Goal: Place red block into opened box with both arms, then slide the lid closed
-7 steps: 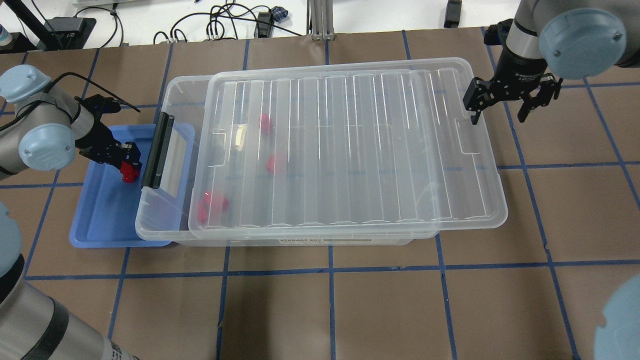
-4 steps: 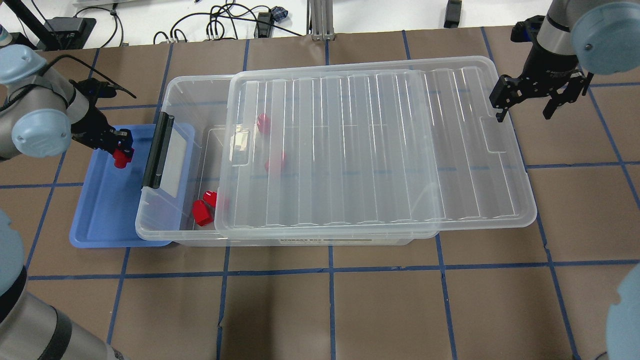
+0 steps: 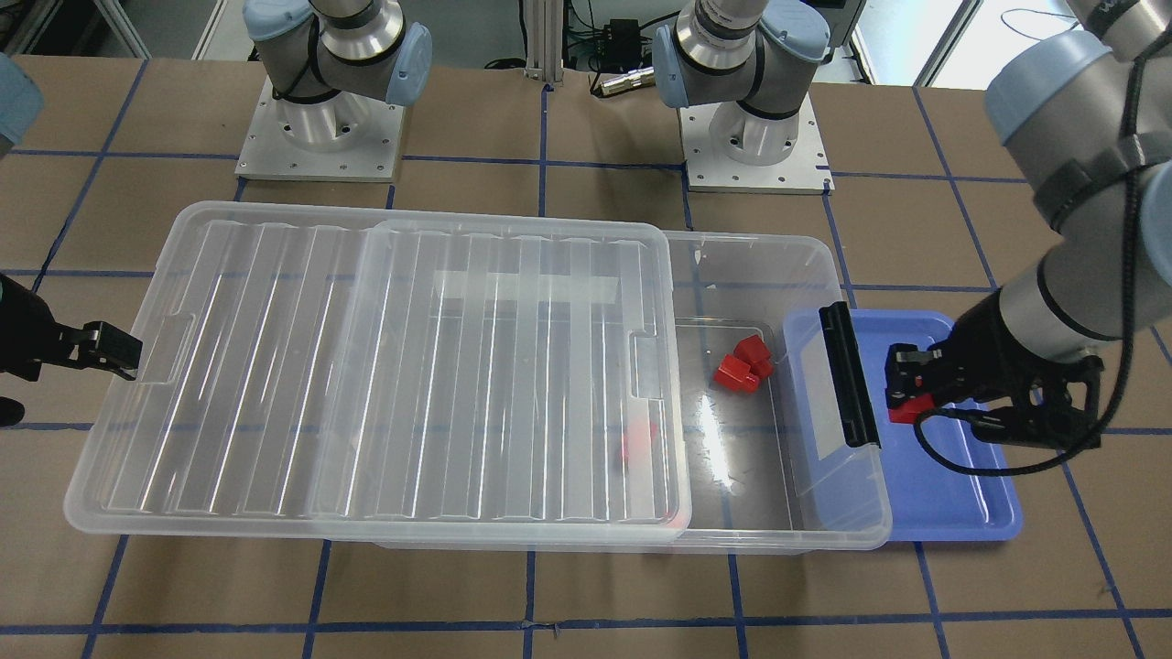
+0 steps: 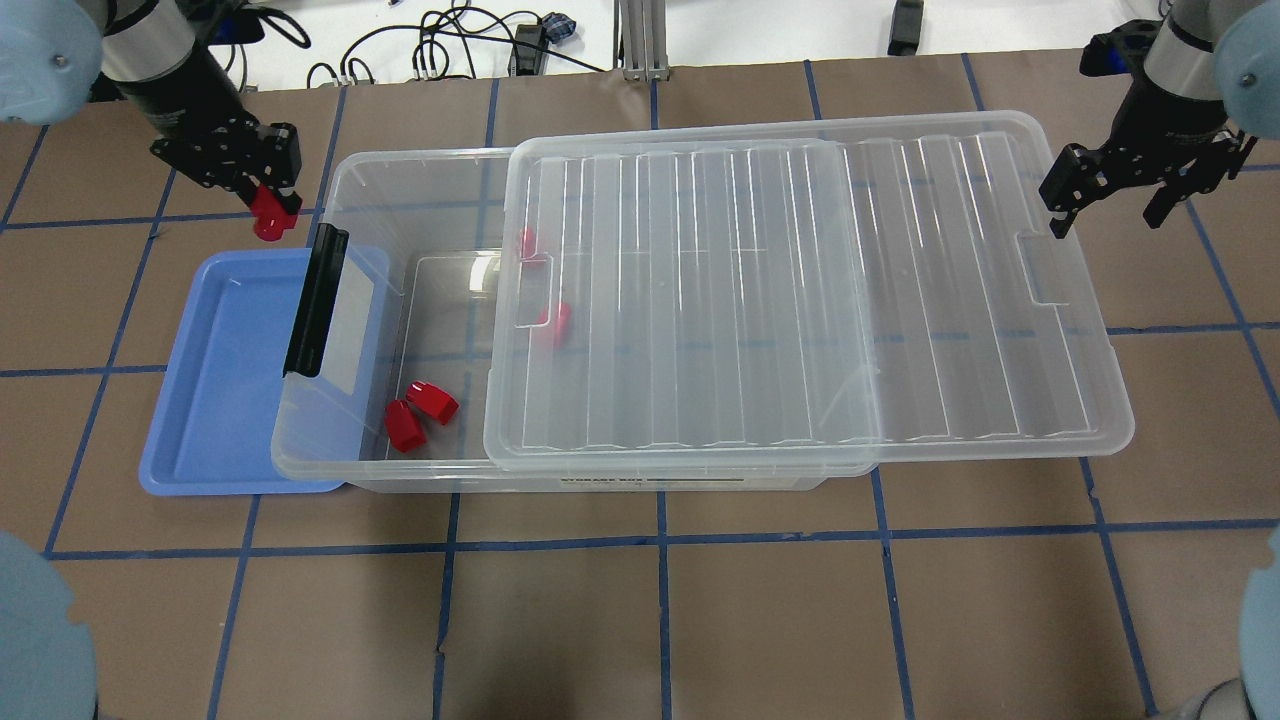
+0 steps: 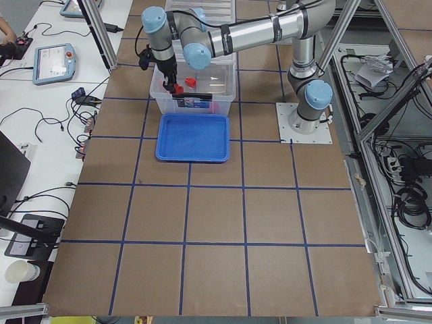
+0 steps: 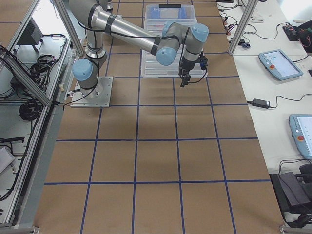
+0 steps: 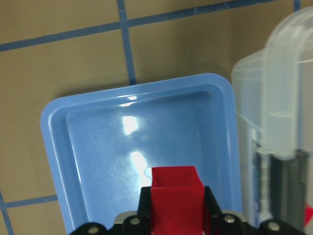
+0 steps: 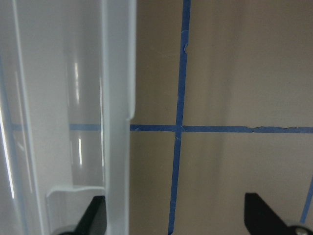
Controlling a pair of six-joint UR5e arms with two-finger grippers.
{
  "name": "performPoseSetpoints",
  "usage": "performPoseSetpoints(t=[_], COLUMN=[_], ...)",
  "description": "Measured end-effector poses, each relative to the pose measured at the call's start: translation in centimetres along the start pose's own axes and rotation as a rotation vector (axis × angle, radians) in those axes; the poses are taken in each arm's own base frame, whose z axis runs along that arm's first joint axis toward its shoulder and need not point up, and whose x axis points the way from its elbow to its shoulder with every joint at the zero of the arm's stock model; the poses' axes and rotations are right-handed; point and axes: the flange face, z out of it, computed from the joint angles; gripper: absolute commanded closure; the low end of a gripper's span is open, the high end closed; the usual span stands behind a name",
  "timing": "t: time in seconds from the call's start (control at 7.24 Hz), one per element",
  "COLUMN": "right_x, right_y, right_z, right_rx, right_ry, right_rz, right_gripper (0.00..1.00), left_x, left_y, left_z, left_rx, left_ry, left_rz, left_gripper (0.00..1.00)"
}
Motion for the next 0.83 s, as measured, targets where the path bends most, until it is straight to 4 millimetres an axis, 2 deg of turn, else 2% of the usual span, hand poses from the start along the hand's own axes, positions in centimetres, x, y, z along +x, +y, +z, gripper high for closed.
performPoseSetpoints(t=[0.14,0.28,0.41,0.55,0.83], right_x=[0.4,0.6,0.7,0.8,1.2], right_y=[0.0,-0.1,-0.1,-0.1,0.0], right_z=[-0.2,-0.3,-0.3,-0.3,-0.2], right_rx=[0.002,0.003,0.003,0.004,-0.002], right_ry=[0.007,0.014,0.019,0.021,0.031], right_rz=[-0.008,-0.012,-0.02,-0.033,-0.045], right_gripper=[0.0,0.0,0.0,0.0,0.0], left_x=[4.1,7.6,9.5,10.5,10.4], left_y=[0.5,1.0,1.1,0.9,1.0], left_z=[-0.2,0.5,2.0,3.8,8.4], left_rx=[-0.006,-0.012,-0.004,0.01,0.052], left_ry=[0.002,-0.003,-0.006,-0.006,-0.006], left_rz=[-0.026,-0.044,-0.049,-0.05,-0.049], left_gripper=[0.81,0.81,0.81,0.81,0.81])
